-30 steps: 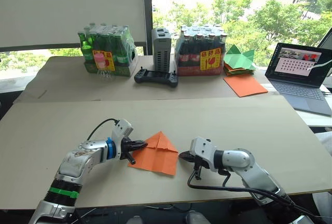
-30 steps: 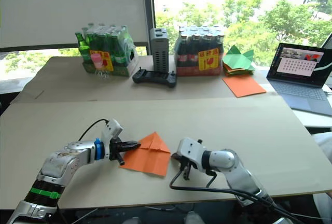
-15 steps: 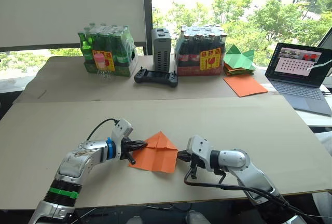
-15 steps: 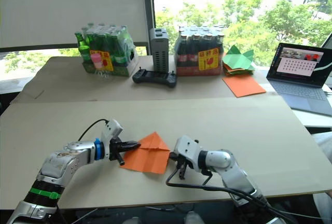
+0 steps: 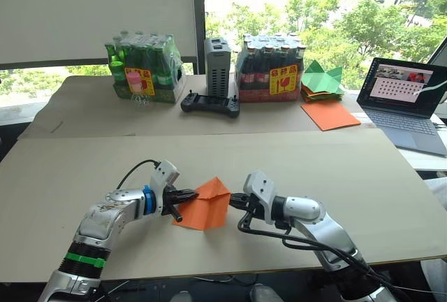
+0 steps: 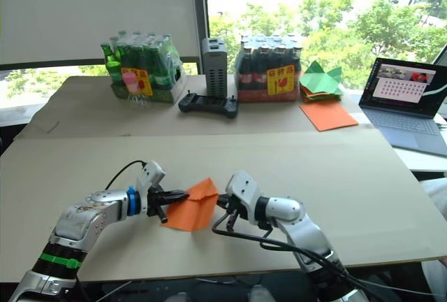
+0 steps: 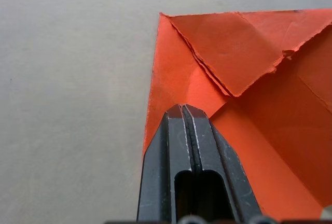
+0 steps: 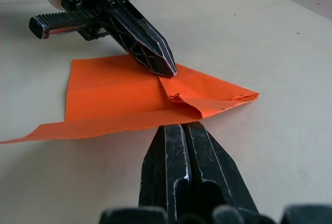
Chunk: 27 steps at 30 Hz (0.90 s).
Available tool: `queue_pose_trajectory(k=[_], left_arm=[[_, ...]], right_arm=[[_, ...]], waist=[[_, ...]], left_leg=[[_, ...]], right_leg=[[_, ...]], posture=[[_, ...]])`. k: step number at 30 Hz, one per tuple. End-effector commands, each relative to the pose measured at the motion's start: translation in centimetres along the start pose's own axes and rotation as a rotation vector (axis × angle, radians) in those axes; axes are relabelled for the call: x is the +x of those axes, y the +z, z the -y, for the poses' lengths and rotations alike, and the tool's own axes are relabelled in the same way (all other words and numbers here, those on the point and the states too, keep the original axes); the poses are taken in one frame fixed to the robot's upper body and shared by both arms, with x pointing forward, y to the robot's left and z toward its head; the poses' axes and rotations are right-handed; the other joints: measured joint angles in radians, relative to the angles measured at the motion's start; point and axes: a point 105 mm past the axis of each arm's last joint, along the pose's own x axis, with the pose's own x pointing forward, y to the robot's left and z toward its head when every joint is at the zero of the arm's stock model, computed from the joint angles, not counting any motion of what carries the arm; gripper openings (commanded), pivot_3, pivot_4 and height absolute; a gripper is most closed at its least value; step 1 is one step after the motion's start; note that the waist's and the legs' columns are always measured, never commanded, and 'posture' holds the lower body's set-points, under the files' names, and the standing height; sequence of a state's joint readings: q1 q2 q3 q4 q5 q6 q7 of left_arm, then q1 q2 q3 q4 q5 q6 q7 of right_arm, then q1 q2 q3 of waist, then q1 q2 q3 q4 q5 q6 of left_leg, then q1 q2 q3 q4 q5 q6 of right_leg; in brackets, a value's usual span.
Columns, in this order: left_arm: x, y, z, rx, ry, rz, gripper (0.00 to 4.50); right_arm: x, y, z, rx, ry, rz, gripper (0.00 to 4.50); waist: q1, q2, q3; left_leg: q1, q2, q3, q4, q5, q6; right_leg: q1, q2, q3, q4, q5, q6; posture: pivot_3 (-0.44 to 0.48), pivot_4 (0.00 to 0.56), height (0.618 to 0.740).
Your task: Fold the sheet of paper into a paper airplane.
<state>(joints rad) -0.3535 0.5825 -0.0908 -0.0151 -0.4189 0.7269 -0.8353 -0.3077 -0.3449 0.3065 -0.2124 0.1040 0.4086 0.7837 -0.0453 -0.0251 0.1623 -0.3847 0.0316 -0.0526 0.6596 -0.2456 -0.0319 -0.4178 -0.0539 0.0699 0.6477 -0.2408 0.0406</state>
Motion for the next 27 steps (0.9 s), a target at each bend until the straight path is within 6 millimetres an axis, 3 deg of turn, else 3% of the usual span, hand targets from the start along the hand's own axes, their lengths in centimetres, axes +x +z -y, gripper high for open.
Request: queue_pose_trajectory(k=[1,27], left_arm=[[0.0,-1.6,-0.5,-0.018,0.029,-0.072,0.04],[-0.4,-1.6,-0.6,-0.026,0.046,-0.063,0.04]], right_arm=[[0.6,1.7,0.0,0.001,0.001,0.064,0.00],[5.7,1.9,-0.7,0.003,-0.016,0.062,0.00]], waist=[[0.000,0.000,0.000],[-0.001,0.000,0.000]], left_leg=[[0.000,0.000,0.000,0.000,0.000,0.000],[0.000,0.000,0.000,0.000,0.000,0.000]], right_leg=[[0.000,0.000,0.000,0.000,0.000,0.000],[-0.001,0.000,0.000,0.001,0.000,0.000]], posture=[[0.000,0.150,0.740],[0.000,0.150,0.740]])
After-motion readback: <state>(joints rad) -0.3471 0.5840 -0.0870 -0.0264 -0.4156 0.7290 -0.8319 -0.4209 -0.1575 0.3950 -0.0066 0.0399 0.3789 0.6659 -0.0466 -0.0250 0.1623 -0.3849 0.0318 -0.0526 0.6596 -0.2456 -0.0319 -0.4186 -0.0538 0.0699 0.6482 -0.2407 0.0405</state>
